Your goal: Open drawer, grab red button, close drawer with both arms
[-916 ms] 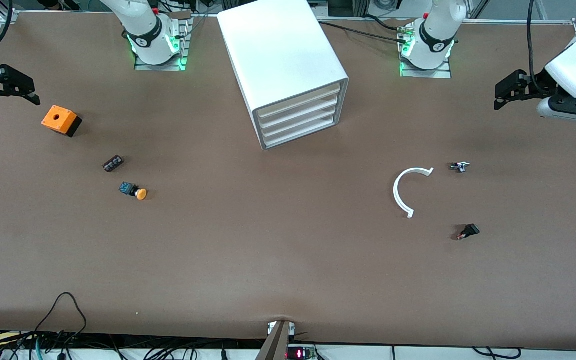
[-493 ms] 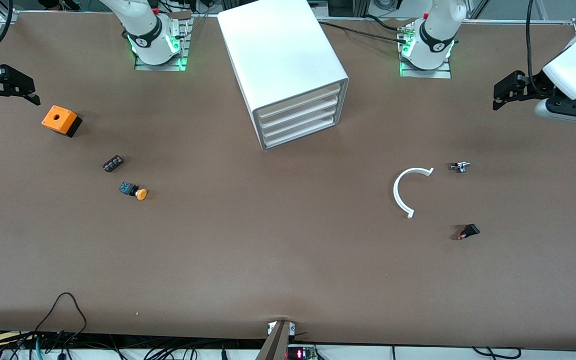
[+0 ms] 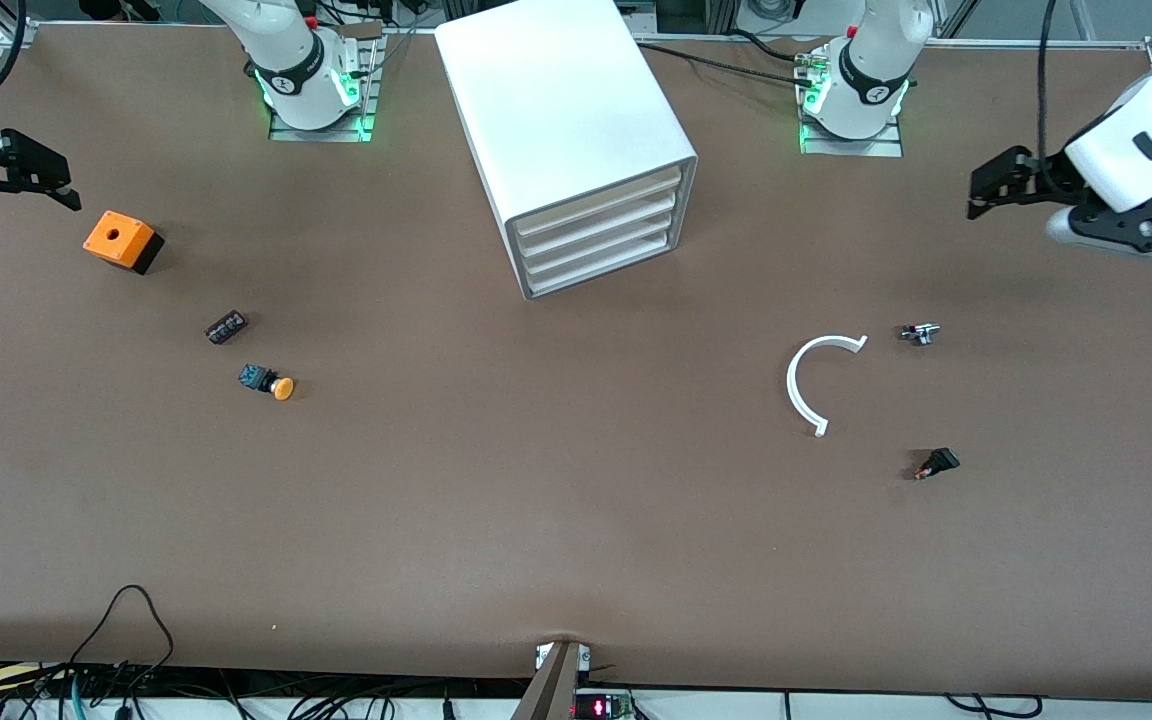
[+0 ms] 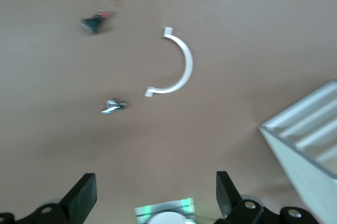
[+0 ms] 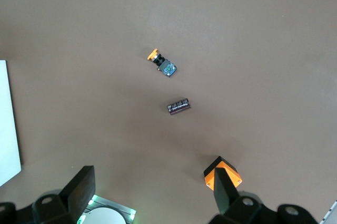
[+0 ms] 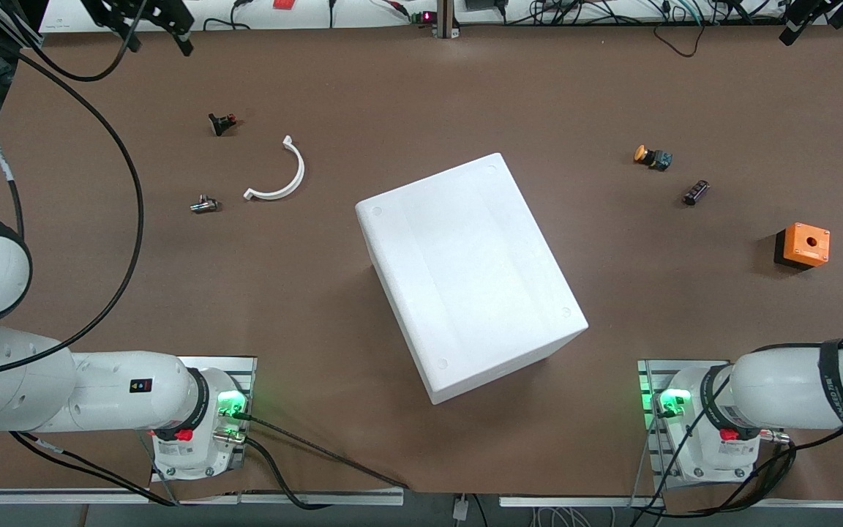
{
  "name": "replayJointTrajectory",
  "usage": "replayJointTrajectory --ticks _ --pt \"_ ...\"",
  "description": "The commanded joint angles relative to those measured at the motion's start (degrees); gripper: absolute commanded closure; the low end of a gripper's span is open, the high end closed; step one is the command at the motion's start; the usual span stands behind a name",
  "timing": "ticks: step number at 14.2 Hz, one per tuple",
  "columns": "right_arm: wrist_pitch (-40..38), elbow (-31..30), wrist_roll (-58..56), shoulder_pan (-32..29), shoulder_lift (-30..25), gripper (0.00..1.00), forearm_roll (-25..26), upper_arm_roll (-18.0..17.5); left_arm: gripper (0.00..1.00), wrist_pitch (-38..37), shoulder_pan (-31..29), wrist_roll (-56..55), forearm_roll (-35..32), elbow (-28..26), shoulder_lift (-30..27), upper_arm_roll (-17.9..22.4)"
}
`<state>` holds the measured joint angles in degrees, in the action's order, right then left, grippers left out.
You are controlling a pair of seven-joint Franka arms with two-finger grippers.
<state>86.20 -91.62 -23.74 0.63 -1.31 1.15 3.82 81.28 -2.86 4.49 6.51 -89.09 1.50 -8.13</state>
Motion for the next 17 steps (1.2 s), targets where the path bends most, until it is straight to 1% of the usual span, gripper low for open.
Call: replayJointTrajectory --ticks 1,3,4,6,7,9,10,11,13,15,17 --pt "-0.07 0.83 -0.35 -0.11 0.17 0.00 -0.09 -0.22 0.00 -0.95 -0.31 -0.79 8.49 1.37 6.04 0.05" --pt "-0.76 0.83 -0.26 -0.11 0.17 0.00 -0.01 -0.22 0.00 -0.95 1.01 -0.10 10.71 1.64 10.00 -0.13" --pt "-0.60 0.83 -0.52 -0.19 0.25 0.00 -0.10 -0.13 0.00 -1.21 2.32 0.17 13.41 1.64 11.67 -0.48" --pt "-0.15 0.83 -0.26 -0.02 2.35 0.00 -0.01 -0.22 0.00 -1.56 3.29 0.08 20.88 1.55 14.13 -1.35" --pt "-0.07 0.83 -0.35 0.68 3.84 0.00 0.08 -0.30 0.00 -1.48 3.47 0.17 23.70 1.55 16.32 -1.53" --pt "0.11 1.53 -0.43 1.13 6.57 0.00 -0.10 -0.22 0.00 -1.57 3.39 0.78 32.64 1.03 20.02 -1.62" --pt "0.20 1.70 -0.61 1.21 7.10 0.00 -0.10 -0.22 0.00 -1.65 3.39 3.13 35.30 1.03 21.34 -1.62" --pt "0.72 1.71 -0.52 1.30 7.20 0.00 0.08 -0.22 0.00 -1.65 3.56 8.20 36.54 0.94 22.75 -1.80" --pt "3.96 1.79 -1.22 1.39 8.16 0.00 -0.10 -0.22 0.00 -1.57 3.65 21.64 36.99 0.67 25.39 -3.55" --pt "6.07 2.06 -0.79 1.56 9.65 0.00 -0.62 -0.30 0.00 -1.74 4.00 28.97 37.08 0.59 27.84 -5.04" --pt "6.61 2.15 -1.05 1.92 11.06 0.00 -4.65 -0.22 0.00 -0.78 3.83 32.50 37.43 -0.98 29.96 -5.75"
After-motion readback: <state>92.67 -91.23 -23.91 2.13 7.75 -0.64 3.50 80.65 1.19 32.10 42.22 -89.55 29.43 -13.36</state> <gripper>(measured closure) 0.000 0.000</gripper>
